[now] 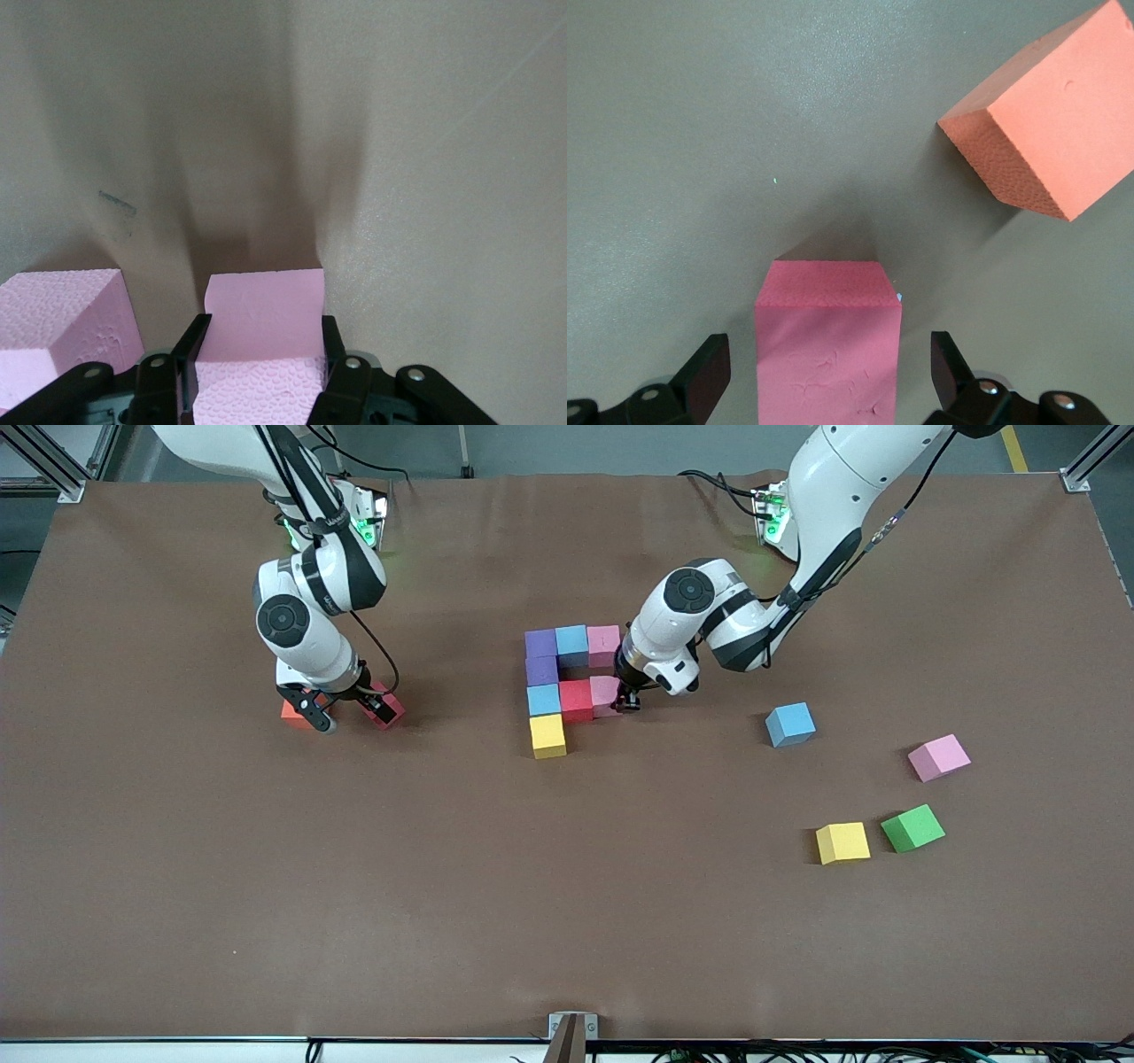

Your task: Arrange 11 blocks into digit 3

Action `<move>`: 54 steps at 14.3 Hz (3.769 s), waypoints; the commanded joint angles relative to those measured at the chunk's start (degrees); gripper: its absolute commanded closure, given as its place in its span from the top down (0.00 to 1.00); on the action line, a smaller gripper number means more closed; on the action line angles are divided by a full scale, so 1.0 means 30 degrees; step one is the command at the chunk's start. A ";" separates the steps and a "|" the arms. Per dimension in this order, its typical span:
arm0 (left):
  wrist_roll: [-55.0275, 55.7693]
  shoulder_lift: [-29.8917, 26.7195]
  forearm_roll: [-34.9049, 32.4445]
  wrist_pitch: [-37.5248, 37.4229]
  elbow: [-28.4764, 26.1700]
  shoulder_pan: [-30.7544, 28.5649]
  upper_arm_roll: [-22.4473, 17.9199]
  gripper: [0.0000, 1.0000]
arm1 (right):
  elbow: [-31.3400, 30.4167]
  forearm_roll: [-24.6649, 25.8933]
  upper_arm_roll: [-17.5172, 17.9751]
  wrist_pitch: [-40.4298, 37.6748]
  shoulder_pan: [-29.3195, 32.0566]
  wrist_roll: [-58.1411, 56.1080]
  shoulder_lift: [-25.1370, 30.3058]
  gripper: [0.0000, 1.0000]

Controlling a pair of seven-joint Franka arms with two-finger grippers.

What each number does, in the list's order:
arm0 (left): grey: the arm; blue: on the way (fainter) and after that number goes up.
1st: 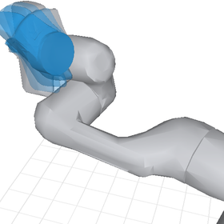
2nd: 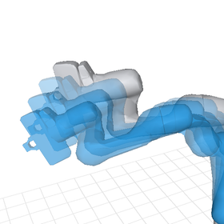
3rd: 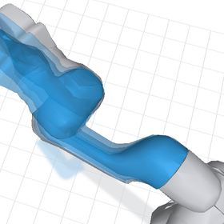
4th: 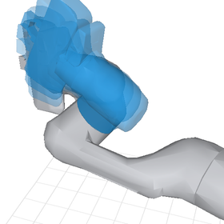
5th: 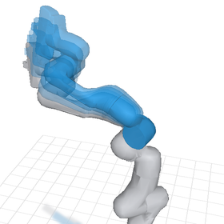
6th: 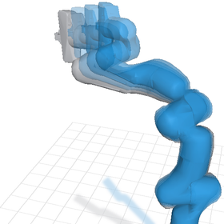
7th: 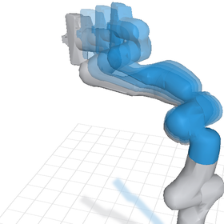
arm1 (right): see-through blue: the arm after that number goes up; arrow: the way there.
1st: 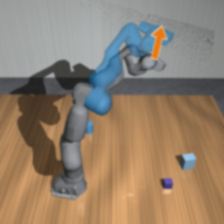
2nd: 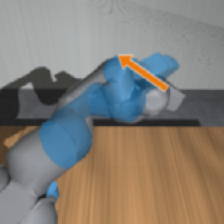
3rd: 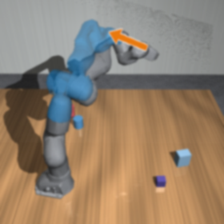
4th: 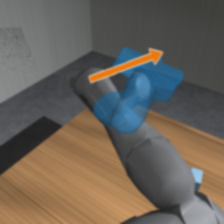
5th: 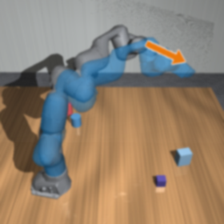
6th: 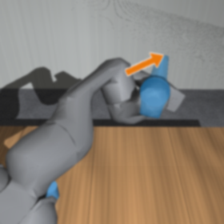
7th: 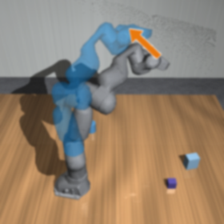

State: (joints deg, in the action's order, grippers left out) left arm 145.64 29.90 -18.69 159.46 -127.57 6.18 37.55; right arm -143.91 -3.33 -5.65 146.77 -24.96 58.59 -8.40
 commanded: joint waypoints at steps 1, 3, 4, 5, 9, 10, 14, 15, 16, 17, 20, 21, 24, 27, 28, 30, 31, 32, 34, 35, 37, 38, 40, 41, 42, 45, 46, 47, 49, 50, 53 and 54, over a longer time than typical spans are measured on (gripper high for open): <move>-0.0207 0.0404 -0.0274 0.0166 0.0363 -0.0010 -0.0006 0.41 | -0.0223 -0.0120 0.0153 0.0236 0.0118 0.0042 0.0367 1.00; -0.0207 0.0463 -0.0303 0.0166 0.0452 -0.0010 -0.0006 0.41 | -0.0369 -0.0120 0.0153 0.0938 0.0059 0.0012 0.0396 0.98; -0.0207 0.0434 -0.0303 0.0137 0.0452 -0.0010 -0.0006 0.41 | -0.0399 -0.0120 0.0153 0.1086 0.0030 0.0012 0.0367 0.97; -0.0207 0.0434 -0.0303 0.0136 0.0452 -0.0039 -0.0035 0.42 | -0.0399 -0.0120 0.0153 0.1146 0.0029 0.0012 0.0280 0.96; -0.0178 0.0405 -0.0332 0.0048 0.0423 -0.0244 -0.0035 0.46 | -0.0399 -0.0033 0.0153 0.1175 0.0000 0.0012 0.0104 0.88; -0.0236 0.0405 -0.0333 -0.0097 0.0452 -0.0244 -0.0035 0.46 | -0.0399 -0.0032 0.0153 0.1175 0.0000 0.0012 0.0045 0.88; -0.0559 0.0463 -0.0303 -0.0157 0.0481 -0.0158 -0.0064 0.46 | -0.0399 -0.0032 0.0153 0.1117 0.0000 0.0012 -0.0043 0.88; -0.0530 0.0463 -0.0303 -0.0157 0.0481 -0.0127 -0.0064 0.47 | -0.0399 -0.0032 0.0153 0.1088 -0.0029 0.0012 -0.0043 0.86; -0.0501 0.0463 -0.0303 -0.0157 0.0481 -0.0040 -0.0064 0.48 | -0.0399 -0.0032 0.0182 0.1088 -0.0029 0.0012 -0.0043 0.79; -0.0500 0.0463 -0.0303 -0.0157 0.0481 -0.0039 -0.0064 0.49 | -0.0399 -0.0032 0.0212 0.1001 -0.0058 0.0012 -0.0043 0.69; -0.0530 0.0493 -0.0303 -0.0157 0.0481 -0.0127 -0.0064 0.49 | -0.0312 -0.0032 0.0212 0.1000 -0.0701 0.0012 -0.0072 0.22; -0.0530 0.0493 -0.0303 -0.0157 0.0510 -0.0127 -0.0064 0.49 | -0.0224 0.0084 0.0212 0.0971 -0.1138 -0.0307 -0.0073 0.17; -0.0384 0.0726 -0.0303 -0.0157 0.0920 -0.0156 -0.0064 0.58 | 0.0827 0.0056 0.0212 0.0795 -0.1436 -0.4546 -0.0218 0.04; -0.0412 0.0757 -0.0303 -0.0215 0.1155 -0.0156 -0.0064 0.93 | 0.3835 0.0056 0.0241 -0.0778 -0.2077 -0.7914 -0.1678 0.03; -0.0412 0.0698 -0.0303 -0.0273 0.1155 -0.0156 -0.0064 1.00 | 0.5270 0.0056 0.0241 -0.1948 -0.2312 -0.8971 -0.2293 0.02; -0.0412 0.0639 -0.0303 -0.0712 0.1185 -0.0156 -0.0064 1.00 | 0.8754 0.0027 0.0241 -0.4759 -0.2897 -1.0062 -0.3640 0.01; -0.0412 0.0581 -0.0303 -0.0858 0.1185 -0.0156 -0.0064 1.00 | 1.0627 0.0026 0.0241 -0.5932 -0.3335 -1.0298 -0.4401 0.01; -0.0412 0.0494 -0.0303 -0.1179 0.1185 -0.0214 -0.0035 1.00 | 1.2038 0.0055 0.0241 -0.6669 -0.3572 -1.0561 -0.5046 0.01; -0.0383 -0.0351 -0.0274 -0.2260 0.1301 -0.0303 0.0052 1.00 | 1.4561 -0.0003 0.0241 -0.7057 -0.4129 -1.1032 -0.6307 0.00; -0.0383 -0.1024 -0.0158 -0.3194 0.1418 -0.0332 0.0285 1.00 | 1.5616 -0.0003 0.0241 -0.7028 -0.4189 -1.1119 -0.6922 0.01; -0.0383 -0.2284 0.0018 -0.5214 0.1886 -0.0827 0.1220 1.00 | 1.8018 -0.0061 0.0300 -0.7202 -0.4889 -1.1179 -0.8357 0.00; -0.0412 -0.2958 0.0280 -0.6269 0.2236 -0.1265 0.1834 1.00 | 1.9131 -0.0062 0.0300 -0.7668 -0.5125 -1.1150 -0.9118 0.01; -0.0675 -0.3811 0.0488 -0.8465 0.3317 -0.2348 0.2919 1.00 | 2.0717 0.0055 0.0300 -0.8693 -0.5593 -1.1150 -1.0087 0.01; -0.1314 -0.3814 0.0488 -0.9927 0.4454 -0.2760 0.3272 1.00 | 2.1333 0.0027 0.0300 -0.8727 -0.5712 -1.1121 -1.0469 0.01; -0.2191 -0.3756 0.0517 -1.1276 0.5481 -0.2967 0.3304 1.00 | 2.1861 0.0026 0.0300 -0.8756 -0.5800 -1.1062 -1.0850 0.01; -0.5788 -0.3405 0.0575 -1.3863 0.8092 -0.4106 0.3246 1.00 | 2.3530 -0.0091 0.0300 -0.8785 -0.6123 -1.0713 -1.2080 0.01; -0.7108 -0.3375 0.0575 -1.3984 0.8476 -0.4692 0.3246 1.00 | 2.4058 -0.0091 0.0329 -0.8815 -0.6181 -1.0333 -1.2432 0.01; -0.8397 -0.3375 0.0546 -1.3985 0.8624 -0.5364 0.3246 1.00 | 2.4470 -0.0120 0.0329 -0.8815 -0.6327 -1.0242 -1.2842 0.01; -1.1617 -0.3055 0.0517 -1.3985 0.8975 -0.6714 0.3217 1.00 | 2.4999 -0.0091 0.0329 -0.8786 -0.6474 -1.0212 -1.3429 0.01; -1.2938 -0.2936 0.0488 -1.3985 0.9123 -0.7212 0.3188 1.00 | 2.5175 -0.0091 0.0329 -0.8815 -0.6475 -1.0212 -1.3635 0.01; -1.7214 -0.2439 0.0282 -1.3985 0.9503 -0.8648 0.3041 1.00 | 2.5557 -0.0091 0.0300 -0.8844 -0.6475 -1.0241 -1.4134 0.01; -1.8389 -0.2147 0.0253 -1.3985 0.9766 -0.9175 0.2983 1.00 | 2.5761 -0.0091 0.0329 -0.8960 -0.6475 -1.0270 -1.4280 0.01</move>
State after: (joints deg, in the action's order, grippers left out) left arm 96.73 21.59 -18.03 118.75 -100.78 -19.59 46.18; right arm -69.67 -3.21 -4.38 121.49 -44.13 26.97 -49.57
